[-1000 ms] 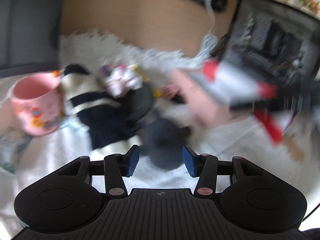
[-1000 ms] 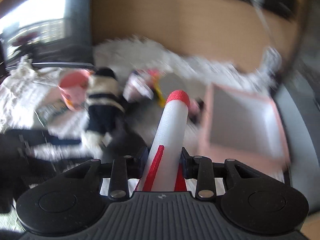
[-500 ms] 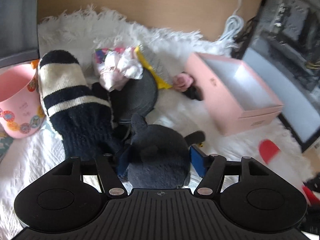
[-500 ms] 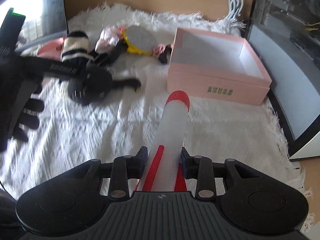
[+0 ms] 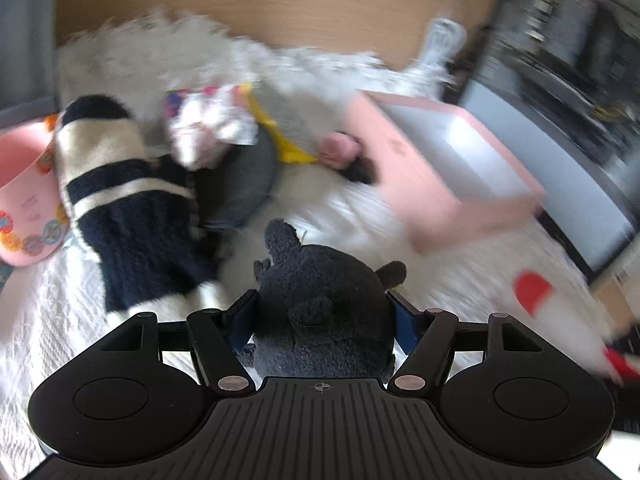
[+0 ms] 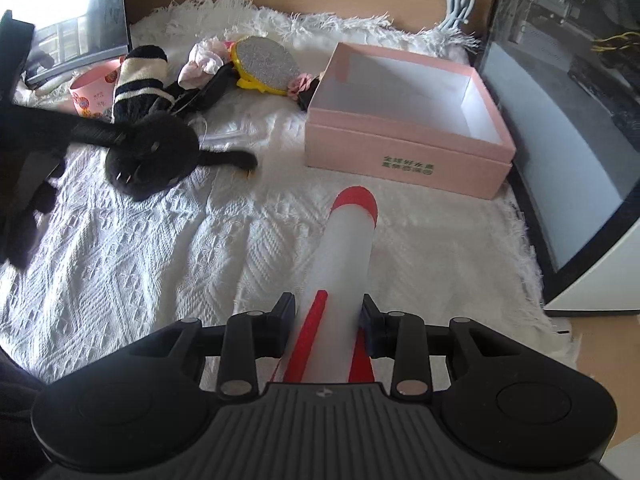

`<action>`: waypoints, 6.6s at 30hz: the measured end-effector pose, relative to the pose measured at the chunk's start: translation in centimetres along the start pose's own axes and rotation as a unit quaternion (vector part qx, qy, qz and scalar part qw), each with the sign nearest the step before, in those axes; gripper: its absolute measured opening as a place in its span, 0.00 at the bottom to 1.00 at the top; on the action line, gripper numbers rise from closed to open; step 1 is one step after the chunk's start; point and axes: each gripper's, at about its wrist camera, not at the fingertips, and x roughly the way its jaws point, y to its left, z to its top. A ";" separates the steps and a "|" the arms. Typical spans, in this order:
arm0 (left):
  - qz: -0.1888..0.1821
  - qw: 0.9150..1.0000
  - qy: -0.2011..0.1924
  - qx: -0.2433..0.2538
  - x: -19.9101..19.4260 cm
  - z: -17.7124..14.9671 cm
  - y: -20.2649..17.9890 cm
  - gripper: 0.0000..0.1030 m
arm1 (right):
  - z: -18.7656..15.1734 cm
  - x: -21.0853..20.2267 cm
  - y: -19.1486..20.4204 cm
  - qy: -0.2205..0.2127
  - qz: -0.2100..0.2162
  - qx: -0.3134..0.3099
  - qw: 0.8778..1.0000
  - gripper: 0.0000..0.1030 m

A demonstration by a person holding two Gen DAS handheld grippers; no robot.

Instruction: Organize soft objects

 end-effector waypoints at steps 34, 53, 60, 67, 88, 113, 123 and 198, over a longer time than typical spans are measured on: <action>-0.058 0.993 -0.100 -0.039 3.8 12.1 -10.1 0.66 | 1.1 -3.9 -6.0 -0.099 -0.022 -0.001 0.995 0.32; 0.016 0.996 -0.037 -0.084 -1.6 -1.6 -0.9 0.66 | 13.3 4.5 -5.6 -0.116 -0.075 -0.077 0.987 0.66; 0.013 0.999 -0.042 -0.022 0.9 1.0 -0.9 0.66 | 6.6 3.8 -2.1 -0.088 -0.045 -0.066 0.993 0.66; -0.040 0.997 -0.063 0.001 5.2 7.7 -1.6 0.66 | 4.2 2.3 -0.6 -0.090 -0.057 -0.046 0.993 0.65; -0.077 0.986 0.101 0.104 15.1 14.5 -1.4 0.36 | 1.6 2.0 -2.5 -0.066 -0.053 0.011 0.996 0.65; -0.021 0.994 -0.006 -0.108 -5.3 -1.8 9.5 0.36 | 10.1 8.6 12.0 -0.097 0.100 -0.244 0.960 0.65; -0.010 0.991 0.012 -0.134 -5.3 -5.5 9.7 0.36 | 6.8 8.7 14.6 -0.097 0.100 -0.333 0.933 0.65; 0.050 0.995 -0.058 -0.064 -9.0 -3.9 5.8 0.27 | 4.0 6.2 12.0 -0.140 0.032 -0.308 0.940 0.55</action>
